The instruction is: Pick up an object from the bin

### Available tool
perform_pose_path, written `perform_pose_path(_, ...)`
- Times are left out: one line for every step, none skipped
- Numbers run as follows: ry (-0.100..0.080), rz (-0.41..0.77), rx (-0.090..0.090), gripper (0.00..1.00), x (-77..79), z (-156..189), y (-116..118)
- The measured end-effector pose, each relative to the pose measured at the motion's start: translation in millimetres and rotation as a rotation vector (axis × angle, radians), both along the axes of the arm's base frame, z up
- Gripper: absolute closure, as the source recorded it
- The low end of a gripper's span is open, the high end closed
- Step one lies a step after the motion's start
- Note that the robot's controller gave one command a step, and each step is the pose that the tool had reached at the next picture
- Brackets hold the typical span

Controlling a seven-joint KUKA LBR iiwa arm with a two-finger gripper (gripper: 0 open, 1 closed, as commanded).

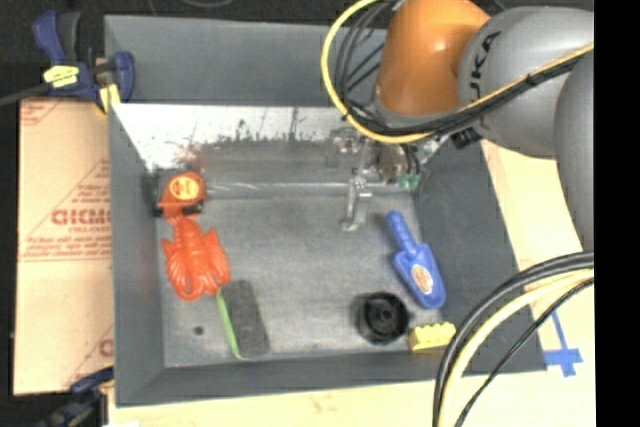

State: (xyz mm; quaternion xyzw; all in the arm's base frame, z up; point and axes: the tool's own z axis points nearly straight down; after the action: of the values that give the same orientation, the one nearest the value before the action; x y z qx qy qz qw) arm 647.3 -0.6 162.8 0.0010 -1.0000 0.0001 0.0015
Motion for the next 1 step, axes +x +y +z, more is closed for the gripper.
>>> perform_pose_path(-0.008,0.000,0.000,0.00,1.4,5.4,0.0)
